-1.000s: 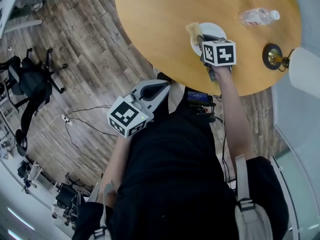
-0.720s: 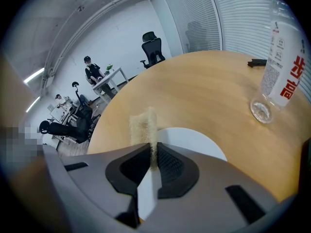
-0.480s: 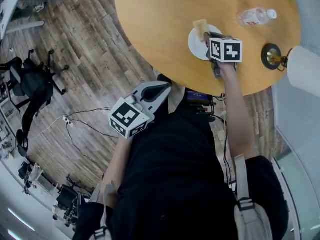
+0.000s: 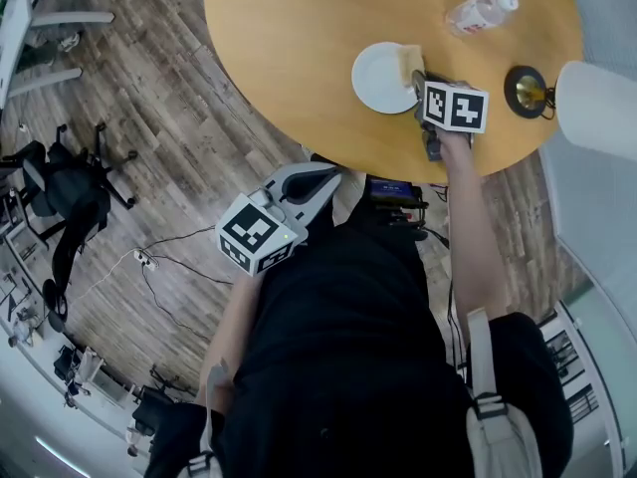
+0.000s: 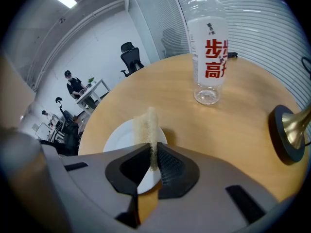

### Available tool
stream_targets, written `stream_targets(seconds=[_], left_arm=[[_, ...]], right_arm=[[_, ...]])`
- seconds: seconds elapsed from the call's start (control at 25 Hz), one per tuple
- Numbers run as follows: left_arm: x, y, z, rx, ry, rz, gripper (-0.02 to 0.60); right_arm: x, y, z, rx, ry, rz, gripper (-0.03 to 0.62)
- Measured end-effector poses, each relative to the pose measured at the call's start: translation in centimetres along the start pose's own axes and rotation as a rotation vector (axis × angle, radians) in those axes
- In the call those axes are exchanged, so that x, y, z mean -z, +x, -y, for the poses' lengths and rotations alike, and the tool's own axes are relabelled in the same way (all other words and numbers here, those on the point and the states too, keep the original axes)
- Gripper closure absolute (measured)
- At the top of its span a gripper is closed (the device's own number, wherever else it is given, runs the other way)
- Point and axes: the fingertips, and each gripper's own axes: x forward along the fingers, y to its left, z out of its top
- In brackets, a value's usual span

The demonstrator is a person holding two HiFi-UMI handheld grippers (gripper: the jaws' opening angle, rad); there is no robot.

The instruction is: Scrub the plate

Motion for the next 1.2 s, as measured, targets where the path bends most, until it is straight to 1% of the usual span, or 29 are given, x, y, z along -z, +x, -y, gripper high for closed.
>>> stream_targets(seconds=[0.12, 0.24, 0.4, 0.52, 0.84, 1.0, 1.2], left_arm=[[-0.1, 0.6, 0.4, 0.012, 0.009, -0.006, 0.574], [-0.1, 1.0, 0.7, 0.019, 0.014, -0.011, 0.574], [0.0, 1.0, 1.1, 0.026, 0.019, -0.014, 0.574], [0.5, 0.4, 0.8, 0.008, 0.013, -0.016, 0.574], [1.1, -2.7, -1.0, -0.068, -0.022, 0.019, 0.572], [1.2, -3.8, -1.5, -0.090, -0.031, 0.039, 0.574], [1.6, -4.6, -1.8, -0.098, -0.035, 0.047, 0.574]], right_arm=[[0.4, -0.9, 1.0, 0.000, 0.030, 0.015, 0.561], [0.5, -1.2, 1.6, 0.003, 0.037, 0.020, 0.561], [0.0, -1.0, 1.7, 0.009, 0.020, 0.016, 0.560], [-0.9, -0.1, 1.2, 0.010, -0.007, 0.011, 0.561], [-2.9, 2.3, -1.7, 0.011, -0.099, -0.020, 0.560], [-2.7, 3.0, -3.5, -0.002, -0.123, -0.035, 0.561], [-1.9, 3.5, -5.9, -0.031, -0.159, -0.050, 0.560]])
